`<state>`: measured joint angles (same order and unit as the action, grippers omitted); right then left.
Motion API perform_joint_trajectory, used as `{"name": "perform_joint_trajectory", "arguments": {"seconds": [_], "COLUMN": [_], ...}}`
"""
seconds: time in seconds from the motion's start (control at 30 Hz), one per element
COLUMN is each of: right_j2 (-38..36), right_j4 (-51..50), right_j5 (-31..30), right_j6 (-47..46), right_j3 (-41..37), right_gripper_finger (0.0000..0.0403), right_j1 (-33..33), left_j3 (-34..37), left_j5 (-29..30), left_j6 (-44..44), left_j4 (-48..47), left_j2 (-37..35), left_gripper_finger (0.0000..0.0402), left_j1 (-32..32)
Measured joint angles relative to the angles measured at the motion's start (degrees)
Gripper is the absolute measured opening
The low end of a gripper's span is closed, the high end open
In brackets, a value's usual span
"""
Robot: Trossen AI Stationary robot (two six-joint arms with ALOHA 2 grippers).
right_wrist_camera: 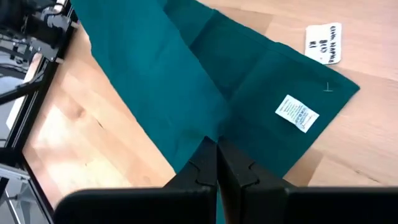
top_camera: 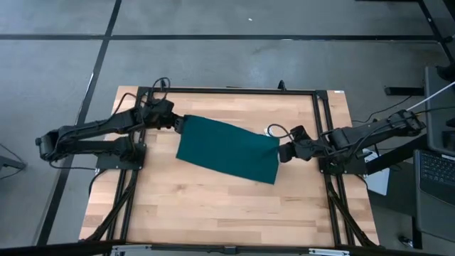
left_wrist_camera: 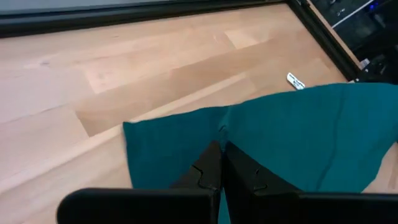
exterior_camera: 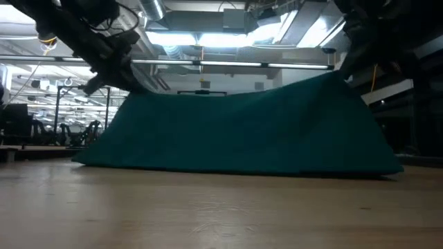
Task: Fold microfiber towels
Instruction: Fold the dark green napkin
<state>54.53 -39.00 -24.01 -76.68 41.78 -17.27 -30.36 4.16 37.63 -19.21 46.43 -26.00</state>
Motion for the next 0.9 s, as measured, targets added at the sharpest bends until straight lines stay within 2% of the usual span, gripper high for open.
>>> {"name": "perform_joint_trajectory", "arguments": {"seconds": [0.27,0.37,0.5,0.6,0.73,0.9], "right_j2": [-3.5,-3.6,-3.6,-3.8,-4.7,-6.8], "right_j4": [0.0,-0.3,-1.7,-1.8,-1.8,-1.7], "right_j5": [0.9,0.7,0.8,3.2,6.7,7.1], "right_j6": [0.2,0.5,1.3,2.6,4.3,5.2], "right_j3": [-3.7,-3.8,-3.8,-3.8,-3.8,-3.8], "right_gripper_finger": [0.0000,0.0015,0.0063,0.0105,0.0162,0.0217], "right_j1": [1.7,2.4,4.7,6.6,8.4,9.7], "left_j3": [0.0,0.0,0.0,0.0,0.0,0.0], "left_j5": [-3.6,-5.0,-8.4,-11.7,-14.1,-16.5], "left_j6": [-2.5,-2.2,-2.0,-2.9,-3.1,-3.9], "left_j4": [9.1,13.1,15.6,16.6,17.6,17.0], "left_j2": [9.7,12.7,15.8,16.9,16.5,14.6], "left_gripper_finger": [0.0002,0.0010,0.0033,0.0056,0.0089,0.0124], "left_j1": [-2.3,-3.3,-5.7,-7.4,-9.3,-12.3]}}
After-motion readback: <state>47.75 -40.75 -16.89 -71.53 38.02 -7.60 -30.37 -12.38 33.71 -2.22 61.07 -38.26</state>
